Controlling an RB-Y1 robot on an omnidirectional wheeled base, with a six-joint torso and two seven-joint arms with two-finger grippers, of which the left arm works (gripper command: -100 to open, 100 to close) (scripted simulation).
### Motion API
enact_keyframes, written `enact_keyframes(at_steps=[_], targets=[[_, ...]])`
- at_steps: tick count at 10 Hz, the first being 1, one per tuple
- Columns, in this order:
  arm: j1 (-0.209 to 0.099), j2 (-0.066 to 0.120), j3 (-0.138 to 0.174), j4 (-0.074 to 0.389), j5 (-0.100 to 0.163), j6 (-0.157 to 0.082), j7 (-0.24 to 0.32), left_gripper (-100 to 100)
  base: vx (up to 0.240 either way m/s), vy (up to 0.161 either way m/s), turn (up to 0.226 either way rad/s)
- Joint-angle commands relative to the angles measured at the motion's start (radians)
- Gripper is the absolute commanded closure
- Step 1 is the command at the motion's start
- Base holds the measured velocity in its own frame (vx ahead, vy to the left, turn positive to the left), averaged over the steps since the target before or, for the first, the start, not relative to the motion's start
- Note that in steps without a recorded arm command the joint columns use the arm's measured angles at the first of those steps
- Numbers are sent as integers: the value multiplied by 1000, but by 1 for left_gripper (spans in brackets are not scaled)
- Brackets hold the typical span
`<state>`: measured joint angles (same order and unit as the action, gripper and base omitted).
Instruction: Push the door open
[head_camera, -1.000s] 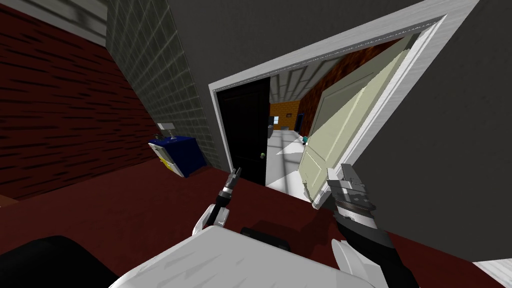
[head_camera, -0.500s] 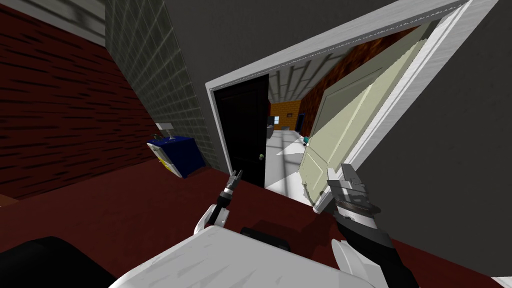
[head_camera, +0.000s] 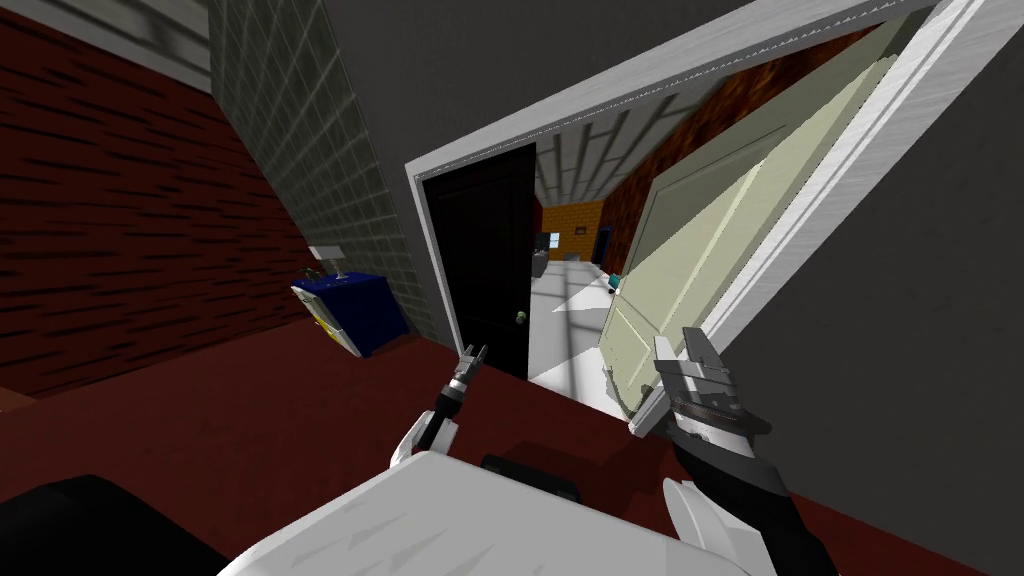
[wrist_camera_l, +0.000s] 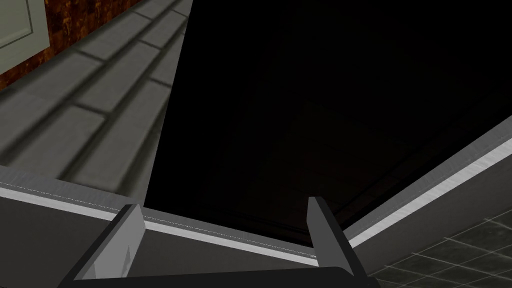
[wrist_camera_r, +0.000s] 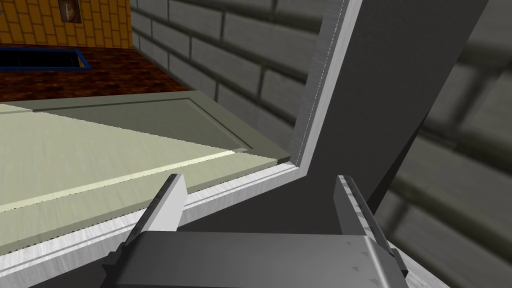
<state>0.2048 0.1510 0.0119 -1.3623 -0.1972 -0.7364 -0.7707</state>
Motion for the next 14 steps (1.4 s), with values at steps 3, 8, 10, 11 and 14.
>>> enact_keyframes(at_steps=[3, 8, 10, 11, 14], targets=[[-24, 3, 0, 73, -22, -15, -55, -100, 95, -44, 17], [-60, 11, 3, 179, -50, -41, -122, -100, 96, -46, 17], [-73, 14, 4, 220, -60, -51, -149, -100, 88, -41, 16], [-73, 14, 4, 220, -60, -51, -149, -100, 62, -32, 9], [-98, 19, 6, 296, -79, -70, -197, -100, 79, -38, 16]])
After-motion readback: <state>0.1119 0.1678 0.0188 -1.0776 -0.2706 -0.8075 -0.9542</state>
